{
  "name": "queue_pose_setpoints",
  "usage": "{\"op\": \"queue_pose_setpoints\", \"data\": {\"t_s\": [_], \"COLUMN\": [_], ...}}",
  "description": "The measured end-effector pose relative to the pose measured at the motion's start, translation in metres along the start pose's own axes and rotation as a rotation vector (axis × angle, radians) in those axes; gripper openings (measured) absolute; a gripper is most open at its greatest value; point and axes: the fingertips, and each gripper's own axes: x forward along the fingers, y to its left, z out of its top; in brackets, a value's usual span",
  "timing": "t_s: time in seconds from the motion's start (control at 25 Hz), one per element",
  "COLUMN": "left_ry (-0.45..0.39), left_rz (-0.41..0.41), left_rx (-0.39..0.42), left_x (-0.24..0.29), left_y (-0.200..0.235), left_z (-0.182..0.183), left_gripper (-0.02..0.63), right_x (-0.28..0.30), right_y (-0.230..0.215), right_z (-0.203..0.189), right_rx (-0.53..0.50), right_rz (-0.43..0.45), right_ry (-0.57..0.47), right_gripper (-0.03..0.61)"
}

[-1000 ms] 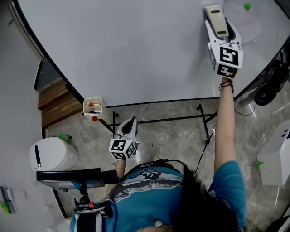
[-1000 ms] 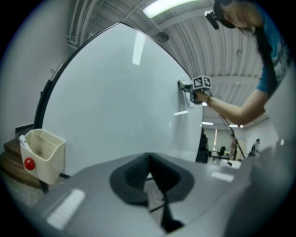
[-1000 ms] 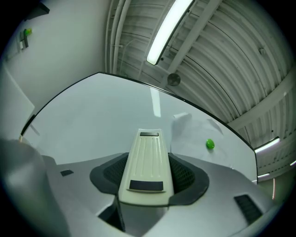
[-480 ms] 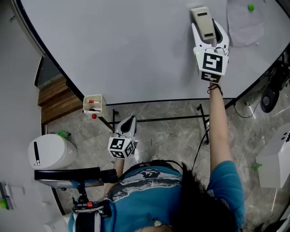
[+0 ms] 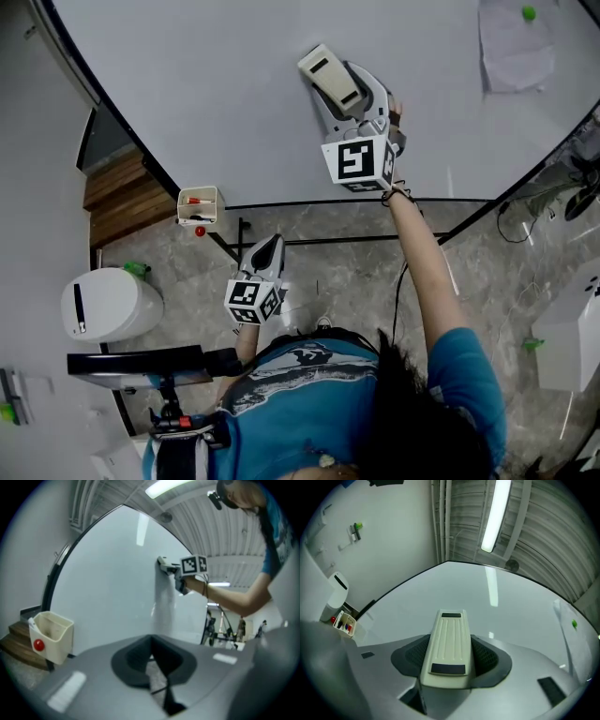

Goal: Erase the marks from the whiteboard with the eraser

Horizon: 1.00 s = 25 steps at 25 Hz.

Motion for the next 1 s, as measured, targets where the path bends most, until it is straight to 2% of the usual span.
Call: {"op": "queue_pose_setpoints", "data": {"t_s": [0.28, 0.52, 0.68, 0.76, 1.0], "left_ry": [-0.008, -0.01, -0.008, -0.008, -0.002], "left_rz": [0.027, 0.059, 0.063, 0.06, 0.047], "left_rx": [-0.006, -0.012, -0.012, -0.013, -0.014], "left_x": [-0.011, -0.02, -0.023, -0.023, -0.021], "left_y": [0.01, 0.021, 0.023, 0.022, 0.017], "left_z": [-0.001, -0.001, -0.001, -0.001, -0.003], "left_gripper": [0.003, 0.003, 0.003, 0.003, 0.003], "right_x": [0.008, 0.009, 0.008, 0.007, 0.006], "right_y": [0.116, 0.17, 0.173, 0.165, 0.096], "right_z": [-0.011, -0.03, -0.032, -0.028, -0.013], "right_rx": [-0.1, -0.194, -0.254, -0.253, -0.168], "right_rz": [0.215, 0.309, 0.32, 0.311, 0.2], "right_ry": [0.028, 0.043, 0.048, 0.051, 0.037], "right_gripper": [0.262, 0.262, 0.262, 0.262, 0.262]}}
